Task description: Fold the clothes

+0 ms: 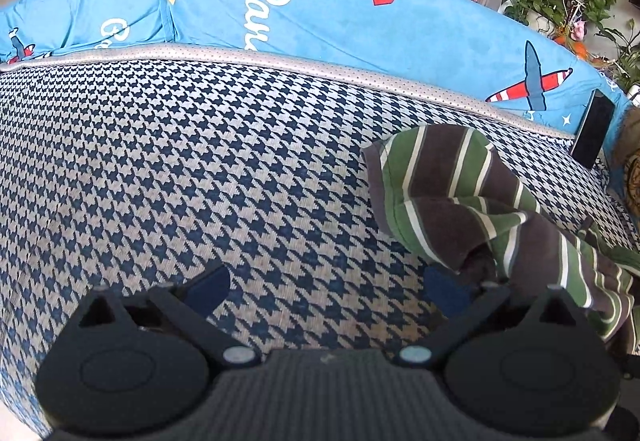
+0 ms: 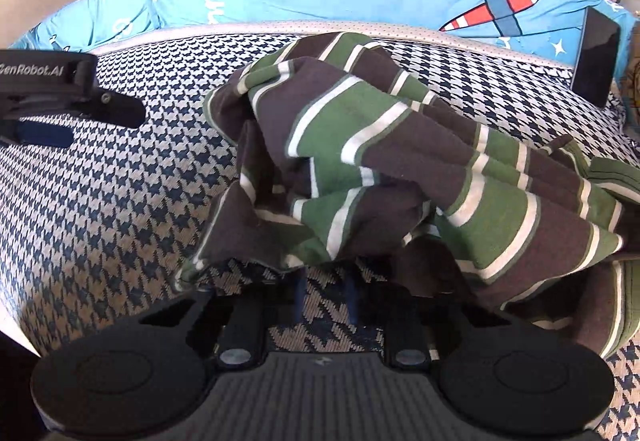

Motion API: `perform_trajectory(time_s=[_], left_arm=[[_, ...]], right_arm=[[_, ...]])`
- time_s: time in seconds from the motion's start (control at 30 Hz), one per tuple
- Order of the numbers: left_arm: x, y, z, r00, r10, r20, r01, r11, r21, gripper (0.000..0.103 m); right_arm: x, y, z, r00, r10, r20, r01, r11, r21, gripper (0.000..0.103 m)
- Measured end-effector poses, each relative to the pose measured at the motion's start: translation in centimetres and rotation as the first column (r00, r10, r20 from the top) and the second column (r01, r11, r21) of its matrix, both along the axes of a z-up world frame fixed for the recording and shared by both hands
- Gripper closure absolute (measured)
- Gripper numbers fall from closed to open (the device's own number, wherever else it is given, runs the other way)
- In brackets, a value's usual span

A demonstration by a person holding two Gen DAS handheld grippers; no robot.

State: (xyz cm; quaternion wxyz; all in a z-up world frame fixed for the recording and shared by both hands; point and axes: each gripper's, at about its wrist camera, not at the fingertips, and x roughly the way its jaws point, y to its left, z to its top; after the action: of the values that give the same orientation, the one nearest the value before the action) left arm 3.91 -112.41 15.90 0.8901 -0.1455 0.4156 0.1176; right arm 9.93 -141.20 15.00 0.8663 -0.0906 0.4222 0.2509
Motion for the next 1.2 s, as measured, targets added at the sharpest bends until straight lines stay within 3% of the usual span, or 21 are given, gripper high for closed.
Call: perform_trajectory(time_s=[0.13,0.5,0.63,0.73,0.9,0.97,1.2], left_arm=[[-0.2,0.2,0.0,1.0,0.002,-0.001,-0.002,1.0,-0.001,0.0],[-0.6,0.6,-0.2,1.0,-0.002,-0.015,0.002,1.0,0.011,0.0],[-0.6,1.0,-0.3,1.0,0.007,-0.023,-0.007,1.0,0.004,0.0],[-0.7,1.6,-0.4,1.0,0.017,-0.026,-0.017,1.0,-0.013,0.0],[-0.6,1.9,-0.6,0.999,0.024,-0.031,-0.026,0.999,-0.036,0.0],[-0.5,1.7,-0.7,0.999,0.02,-0.035,-0.021,0.999,-0.031,0.0],[-0.3,1.1,-0.9,0.999,0.003,-0.047,-0.003,1.0,-0.015,0.0]], right_arm=[[-0.3,0.5,0.5,1.0,0.005,-0.005,-0.004,0.999,0.041,0.1],[-2.7,3.4,3.1,0.971,0.232,0.059,-0.239,0.95,0.2,0.1],[-2.5,3.4,3.3,0.969,0.236,0.079,-0.247,0.949,0.196,0.1],[-2.1,2.9,3.3,0.981,0.173,0.083,-0.185,0.969,0.164,0.1],[-2.2,2.0,3.2,0.989,0.115,0.097,-0.124,0.989,0.084,0.091],[-2.3,1.5,3.2,0.989,0.108,0.101,-0.114,0.992,0.061,0.079],[-2.5,0.9,2.3,0.991,0.104,0.083,-0.104,0.995,-0.004,0.055]])
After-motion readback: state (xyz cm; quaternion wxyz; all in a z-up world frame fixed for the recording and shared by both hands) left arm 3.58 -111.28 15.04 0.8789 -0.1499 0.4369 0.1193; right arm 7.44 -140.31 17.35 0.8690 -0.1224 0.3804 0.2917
